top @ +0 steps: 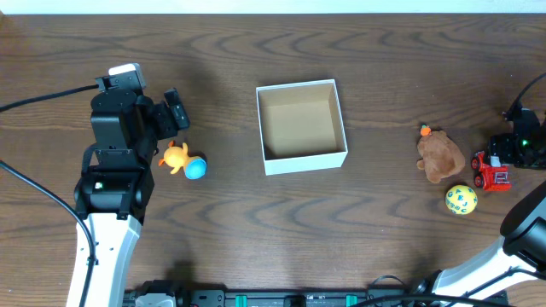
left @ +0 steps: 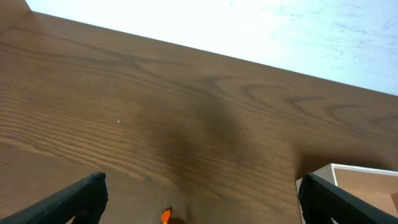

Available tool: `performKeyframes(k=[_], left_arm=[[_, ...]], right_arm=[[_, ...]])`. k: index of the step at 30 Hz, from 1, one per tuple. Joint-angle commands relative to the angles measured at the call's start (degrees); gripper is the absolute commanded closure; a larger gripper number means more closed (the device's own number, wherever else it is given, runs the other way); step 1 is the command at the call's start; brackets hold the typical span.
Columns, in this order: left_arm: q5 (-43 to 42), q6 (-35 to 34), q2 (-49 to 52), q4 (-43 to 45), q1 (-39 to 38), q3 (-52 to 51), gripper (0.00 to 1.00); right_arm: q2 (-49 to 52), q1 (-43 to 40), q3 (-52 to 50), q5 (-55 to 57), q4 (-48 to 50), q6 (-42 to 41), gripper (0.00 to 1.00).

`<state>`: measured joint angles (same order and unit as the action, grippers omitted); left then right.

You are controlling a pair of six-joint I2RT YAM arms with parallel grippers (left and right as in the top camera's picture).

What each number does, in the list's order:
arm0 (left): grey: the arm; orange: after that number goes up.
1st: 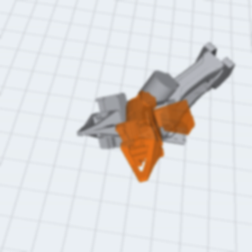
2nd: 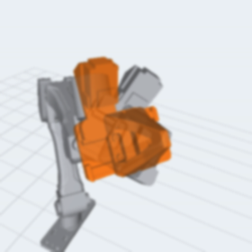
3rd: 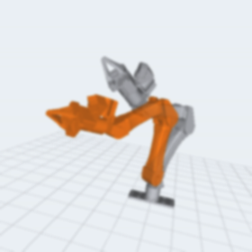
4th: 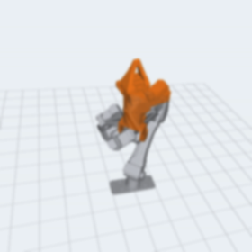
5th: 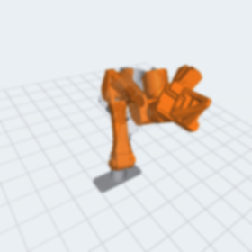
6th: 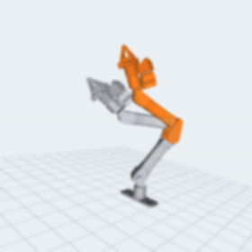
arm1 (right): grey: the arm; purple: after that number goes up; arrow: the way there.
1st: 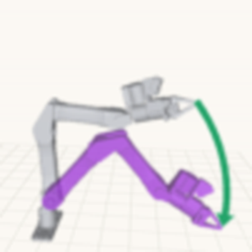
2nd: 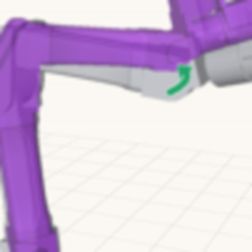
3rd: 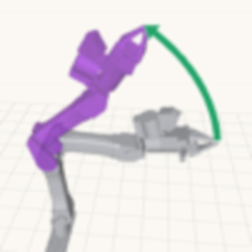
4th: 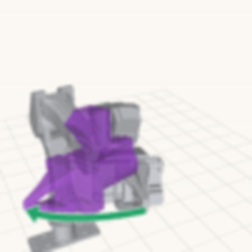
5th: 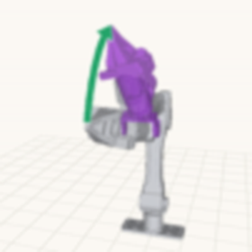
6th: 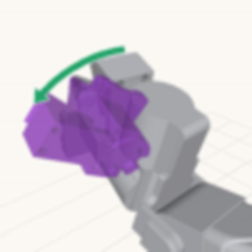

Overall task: Pack container
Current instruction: 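Reach the right gripper to the red fire truck and grasp it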

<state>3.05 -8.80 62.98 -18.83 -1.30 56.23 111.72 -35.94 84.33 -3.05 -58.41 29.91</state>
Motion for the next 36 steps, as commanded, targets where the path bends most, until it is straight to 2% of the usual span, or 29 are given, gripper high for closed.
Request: performKeyframes(k=[1, 11, 19, 31, 36], left_arm=[[0.66, -0.09, -0.28, 0.22, 0.04, 1.44, 0.02], [0.66, -0.11, -0.28, 0.22, 0.04, 1.44, 0.02], [0.66, -0.11, -0.28, 0.2, 0.04, 1.44, 0.02], [0.66, -0.09, -0.28, -0.39, 0.04, 1.44, 0.02], [0.66, -0.09, -0.28, -0.39, 0.04, 1.44, 0.02]], right_arm=[[0.92, -0.37, 0.85, -0.72, 0.11, -0.74, 0.25], [0.92, -0.37, 0.26, -2.01, 0.9, -0.72, 0.28], [0.92, -0.37, 0.17, -2.84, 1.05, -0.74, 0.24], [0.92, -0.37, -3.34, -2.84, 3.87, -1.9, 0.25], [0.92, -0.37, -4.09, -2.84, 4.74, -2.69, 0.29]])
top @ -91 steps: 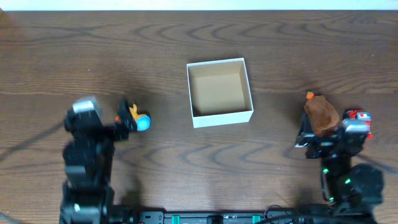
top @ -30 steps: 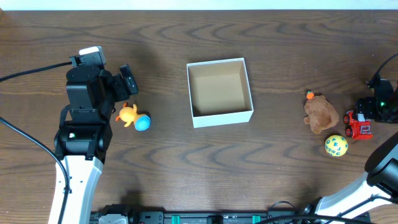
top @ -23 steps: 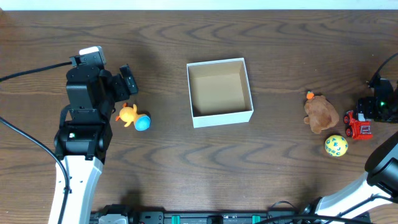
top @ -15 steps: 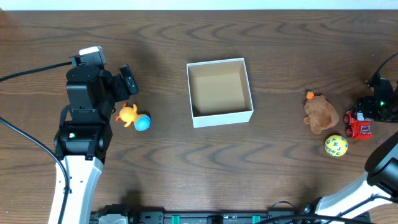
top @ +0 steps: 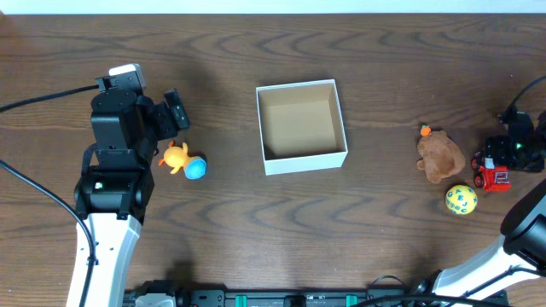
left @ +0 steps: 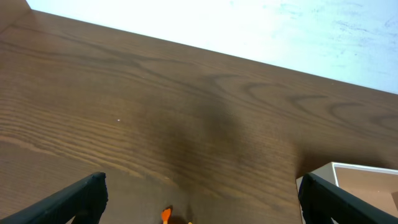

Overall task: Pack container
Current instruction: 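Reach the right gripper to the red fire truck and grasp it, then lift the red truck with the right gripper and place it in the box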

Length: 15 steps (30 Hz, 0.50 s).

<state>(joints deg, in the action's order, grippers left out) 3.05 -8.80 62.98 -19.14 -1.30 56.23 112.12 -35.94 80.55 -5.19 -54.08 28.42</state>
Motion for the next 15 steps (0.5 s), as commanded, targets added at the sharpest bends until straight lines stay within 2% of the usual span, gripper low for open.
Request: performKeyframes(k=[1, 11, 15], left_arm=[[0.66, -0.09, -0.28, -0.09, 0.04, 1.44, 0.02], [0.66, -0.09, -0.28, -0.09, 0.04, 1.44, 0.02], [0.66, -0.09, -0.28, -0.09, 0.04, 1.44, 0.02]], right_arm=[[0.52, -0.37, -0.31, -0.68, 0.57, -1.42, 0.3], [0.5, -0.37, -0.24, -0.66, 1.22, -3.1, 0.41], [0.5, -0.37, 0.02, -0.66, 1.16, -3.15, 0.5]])
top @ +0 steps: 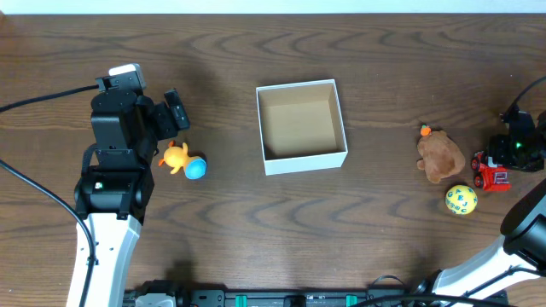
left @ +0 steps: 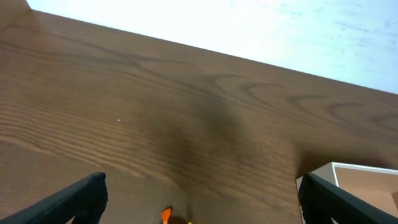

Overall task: Pack container
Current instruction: 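Lift the red truck with the right gripper and place it in the box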

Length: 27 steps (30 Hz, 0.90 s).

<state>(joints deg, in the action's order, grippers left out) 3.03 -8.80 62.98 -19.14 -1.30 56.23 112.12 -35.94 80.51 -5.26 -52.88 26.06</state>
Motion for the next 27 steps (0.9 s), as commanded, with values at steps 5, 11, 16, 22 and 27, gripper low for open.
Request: performKeyframes(k=[5, 11, 16, 22, 27], left_arm=[[0.68, -0.09, -0.28, -0.09, 0.04, 1.44, 0.02], [0.68, -0.09, -0.28, -0.09, 0.04, 1.44, 0.02], [0.68, -0.09, -0.28, -0.09, 0.04, 1.44, 0.02], [0.68, -0.09, -0.28, -0.09, 0.04, 1.44, 0.02], [0.68, -0.09, -0.28, -0.09, 0.04, 1.44, 0.02]], right_arm=[[0.0, -0.37, 0.07, -0.59, -0.04, -0.76, 0.6], [-1.11, -0.37, 0.09, -0.61, -0.07, -0.79, 0.71], [-2.86, -0.37, 0.11, -0.61, -0.07, -1.01, 0.83], [-6.56, 0.48, 0.11, -0.63, 0.02, -2.32, 0.99], [-12.35, 3.48, 0.13, -0.81, 0.37, -4.13, 0.99]])
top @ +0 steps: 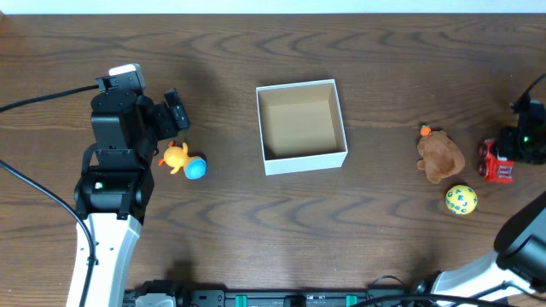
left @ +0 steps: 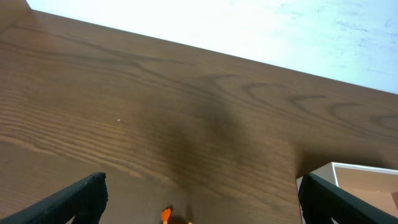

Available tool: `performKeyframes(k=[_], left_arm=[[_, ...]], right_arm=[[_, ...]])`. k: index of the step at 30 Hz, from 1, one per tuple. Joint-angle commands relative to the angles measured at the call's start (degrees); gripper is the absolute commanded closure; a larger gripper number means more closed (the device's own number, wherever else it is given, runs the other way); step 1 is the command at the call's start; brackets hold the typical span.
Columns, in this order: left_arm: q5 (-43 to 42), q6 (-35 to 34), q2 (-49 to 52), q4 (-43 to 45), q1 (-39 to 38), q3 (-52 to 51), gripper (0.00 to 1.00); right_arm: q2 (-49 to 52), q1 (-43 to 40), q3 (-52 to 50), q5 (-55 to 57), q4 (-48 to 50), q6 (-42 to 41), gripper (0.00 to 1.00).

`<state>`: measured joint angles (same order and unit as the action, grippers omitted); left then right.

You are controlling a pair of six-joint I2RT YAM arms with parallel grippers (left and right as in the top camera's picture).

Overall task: Pack container
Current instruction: 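Lift the red truck with the right gripper and place it in the box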

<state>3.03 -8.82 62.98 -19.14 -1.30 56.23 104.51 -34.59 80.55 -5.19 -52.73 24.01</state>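
Observation:
A white open box, brown inside, stands at mid-table. Left of it lies an orange duck toy with a blue ball against it. My left gripper hovers just beyond the duck, open. In the left wrist view its dark fingers stand far apart, with only the duck's orange tip showing at the bottom edge. At the far right my right gripper sits over a red toy vehicle and appears shut on it.
A brown plush animal and a yellow patterned ball lie right of the box, close to the red toy. The box corner shows at the right of the left wrist view. The table's far edge meets a white wall.
The right gripper and the red toy vehicle under it have both shifted a little to the right and toward the far side. The left arm, duck and box have not moved.
At each earlier moment the left gripper hung open by the duck without moving. The right gripper stayed low over the red toy at the far right, shifting only slightly. Now the toy has moved along with it.

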Motion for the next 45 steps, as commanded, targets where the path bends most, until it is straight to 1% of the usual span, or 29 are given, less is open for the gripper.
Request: performKeyframes(k=[1, 4, 8, 11, 14, 19, 22, 24, 25, 32, 37, 45], left_arm=[[0.68, -0.07, -0.28, -0.09, 0.04, 1.44, 0.02], [0.68, -0.07, -0.28, -0.09, 0.04, 1.44, 0.02], [0.68, -0.07, -0.28, -0.09, 0.04, 1.44, 0.02], [0.68, -0.07, -0.28, -0.09, 0.04, 1.44, 0.02], [0.68, -0.09, -0.28, -0.09, 0.04, 1.44, 0.02], [0.68, -0.07, -0.28, -0.11, 0.04, 1.44, 0.02], [0.68, -0.07, -0.28, -0.13, 0.04, 1.44, 0.02], [0.68, -0.09, -0.28, -0.17, 0.04, 1.44, 0.02], [0.68, -0.09, -0.28, -0.31, 0.04, 1.44, 0.02], [0.68, -0.09, -0.28, -0.61, 0.04, 1.44, 0.02], [0.68, -0.07, -0.28, -0.59, 0.04, 1.44, 0.02], [0.68, -0.07, -0.28, -0.59, 0.04, 1.44, 0.02]], right_arm=[[-6.21, 3.06, 0.09, -0.87, 0.26, -2.21, 0.99], [-10.6, 6.69, 0.09, -0.87, 0.37, -4.39, 0.99], [-16.44, 14.16, 0.09, -0.85, 1.03, -7.21, 0.99], [-20.61, 21.97, 0.13, -0.85, 3.72, -10.73, 0.99], [-23.45, 31.23, 0.13, -0.57, 8.55, -15.52, 0.99], [-23.37, 47.23, 0.13, 3.56, 17.18, -25.75, 0.98], [-21.64, 54.16, 0.13, 6.84, 20.72, -31.5, 0.99], [-19.8, 57.68, 0.13, 8.66, 21.97, -36.5, 0.98], [-18.32, 59.23, 0.13, 8.87, 21.99, -40.3, 0.98], [-9.68, 61.83, 0.13, 8.61, 18.05, -47.67, 0.99], [-3.34, 61.31, 0.13, 8.0, 17.42, -47.74, 0.99], [4.59, 60.13, 0.13, 7.87, 19.3, -47.56, 0.99]])
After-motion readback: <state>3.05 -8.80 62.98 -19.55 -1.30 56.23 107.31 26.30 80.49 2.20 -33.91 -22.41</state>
